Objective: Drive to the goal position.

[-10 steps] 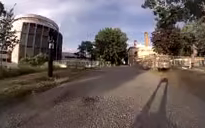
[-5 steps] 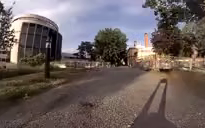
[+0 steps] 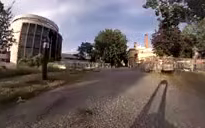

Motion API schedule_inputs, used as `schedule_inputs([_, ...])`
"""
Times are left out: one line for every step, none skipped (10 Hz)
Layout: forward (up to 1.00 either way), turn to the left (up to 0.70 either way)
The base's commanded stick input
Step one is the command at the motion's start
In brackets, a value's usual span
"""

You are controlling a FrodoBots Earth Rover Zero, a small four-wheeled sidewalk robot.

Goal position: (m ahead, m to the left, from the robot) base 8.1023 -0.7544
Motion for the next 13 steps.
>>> schedule_inputs([0.45, -0.27])
schedule_inputs([0.45, -0.27])
schedule_inputs([0.45, -0.27])
schedule_inputs([0.45, -0.27])
schedule_inputs([0.45, -0.22])
schedule_inputs([0.45, -0.16])
schedule_inputs([0.45, -0.11])
schedule_inputs([0.45, -0.06])
schedule_inputs([0.45, 0.0])
schedule_inputs([0.45, 0.0])
schedule_inputs([0.45, 0.0])
schedule_inputs([0.45, 0.0])
schedule_inputs([0.45, 0.0])
